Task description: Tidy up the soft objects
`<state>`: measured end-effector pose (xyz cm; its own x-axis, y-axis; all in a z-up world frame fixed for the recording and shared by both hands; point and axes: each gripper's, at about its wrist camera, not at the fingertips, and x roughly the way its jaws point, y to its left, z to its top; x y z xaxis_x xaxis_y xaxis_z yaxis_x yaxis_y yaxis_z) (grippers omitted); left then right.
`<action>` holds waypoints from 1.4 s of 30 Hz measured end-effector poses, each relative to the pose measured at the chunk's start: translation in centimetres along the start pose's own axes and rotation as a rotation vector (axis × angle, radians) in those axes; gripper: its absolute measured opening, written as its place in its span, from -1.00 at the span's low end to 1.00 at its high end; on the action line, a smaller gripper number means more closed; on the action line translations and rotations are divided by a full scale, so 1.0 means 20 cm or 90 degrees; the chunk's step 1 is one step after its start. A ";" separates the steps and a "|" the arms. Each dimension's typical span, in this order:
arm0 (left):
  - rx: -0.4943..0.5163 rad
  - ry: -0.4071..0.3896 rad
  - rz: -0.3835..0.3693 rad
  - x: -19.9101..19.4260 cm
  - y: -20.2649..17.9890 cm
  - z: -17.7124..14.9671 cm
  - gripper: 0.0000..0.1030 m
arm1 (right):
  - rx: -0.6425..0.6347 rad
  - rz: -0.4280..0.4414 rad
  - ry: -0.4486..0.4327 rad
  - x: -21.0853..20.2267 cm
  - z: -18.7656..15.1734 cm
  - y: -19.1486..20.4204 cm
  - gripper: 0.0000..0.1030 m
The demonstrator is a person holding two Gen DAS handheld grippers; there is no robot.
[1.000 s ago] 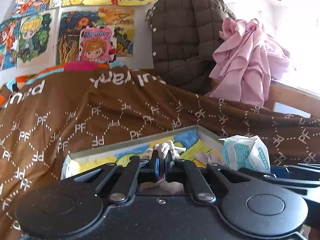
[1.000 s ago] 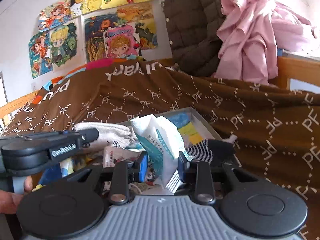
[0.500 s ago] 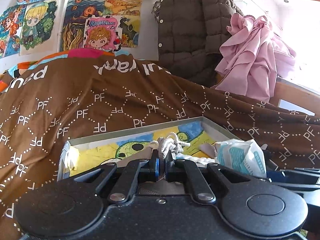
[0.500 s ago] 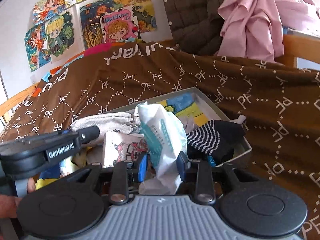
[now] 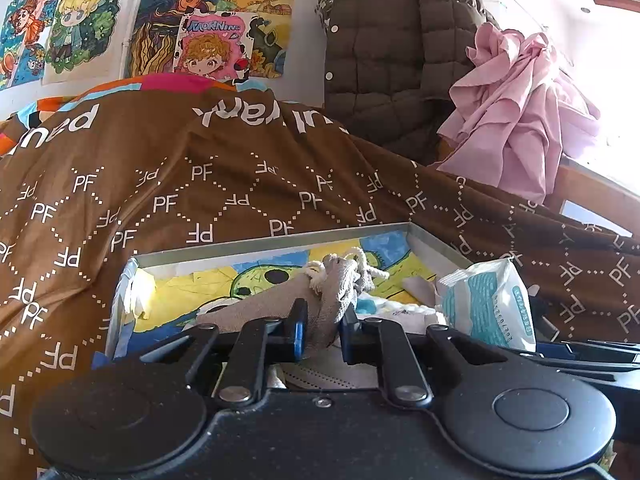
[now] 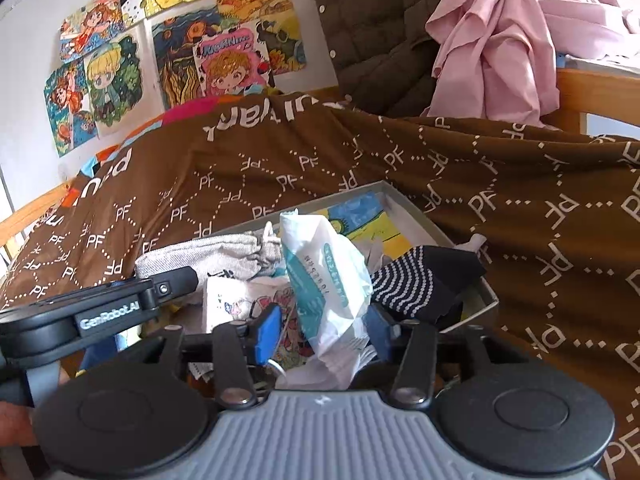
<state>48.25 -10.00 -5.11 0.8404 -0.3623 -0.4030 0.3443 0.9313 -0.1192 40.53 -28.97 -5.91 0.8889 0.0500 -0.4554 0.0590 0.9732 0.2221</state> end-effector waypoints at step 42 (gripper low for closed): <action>-0.147 -0.087 0.195 -1.24 -0.06 -0.10 0.98 | -0.055 0.008 -0.128 -0.98 -0.02 0.17 0.99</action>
<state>26.17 -2.07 3.25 0.9427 -0.0540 -0.3293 -0.0208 0.9754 -0.2193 23.09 -26.56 3.46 0.9624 0.0257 -0.2703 0.0155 0.9887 0.1489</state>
